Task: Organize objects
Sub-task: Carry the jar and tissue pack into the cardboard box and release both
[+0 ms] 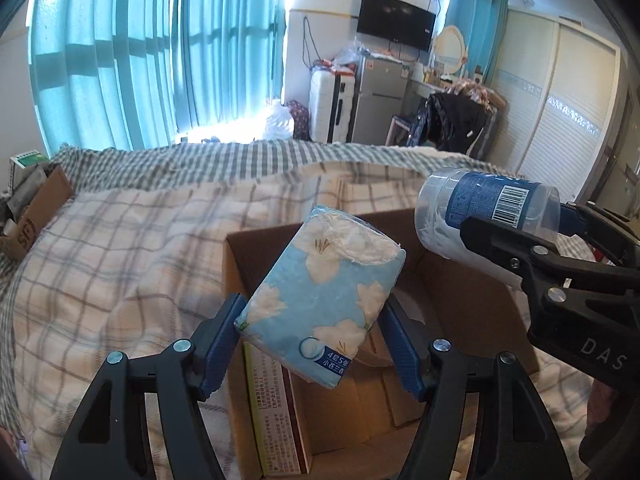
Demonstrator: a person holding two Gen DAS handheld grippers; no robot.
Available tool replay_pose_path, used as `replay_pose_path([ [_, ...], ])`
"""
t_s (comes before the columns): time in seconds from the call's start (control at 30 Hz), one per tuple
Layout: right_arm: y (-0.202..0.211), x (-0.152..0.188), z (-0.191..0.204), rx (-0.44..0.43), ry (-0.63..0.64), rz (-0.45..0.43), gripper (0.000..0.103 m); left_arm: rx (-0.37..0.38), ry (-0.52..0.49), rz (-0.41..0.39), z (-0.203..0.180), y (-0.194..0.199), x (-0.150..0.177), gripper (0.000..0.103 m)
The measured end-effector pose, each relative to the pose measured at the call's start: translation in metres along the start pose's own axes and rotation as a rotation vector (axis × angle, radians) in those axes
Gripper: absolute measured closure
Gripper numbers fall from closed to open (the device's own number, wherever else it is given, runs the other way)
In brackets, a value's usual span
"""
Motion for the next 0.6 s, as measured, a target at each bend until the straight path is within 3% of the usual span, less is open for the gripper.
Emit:
replay_pose_path([
  [0.23,-0.032,0.008,-0.010,-0.014,-0.011,0.048,0.042,0.001,-0.008,0.046,-0.003,-0.023,0.006,0.033],
  [0.43,-0.029,0.010,-0.012,-0.002,-0.031,0.042,0.041,0.012,-0.016,0.060,-0.008,-0.021,0.009,0.031],
  [0.53,-0.010,0.008,-0.013,0.023,-0.044,0.002,0.024,-0.010,-0.005,0.047,-0.010,-0.011,0.009,0.019],
  [0.6,0.005,0.007,-0.013,0.011,-0.050,-0.021,0.024,-0.009,0.005,0.030,-0.011,0.001,0.009,0.015],
])
Point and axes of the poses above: each gripper's, at about its wrist camera, not at the fingertips, and y roughly against the way its jaws point, z to its left, x to its underside, the point moved 1 cm from there along -y, roughly the way its jaws point, and after that the axes turned 13 degrees about z, right-handed, at the moved point
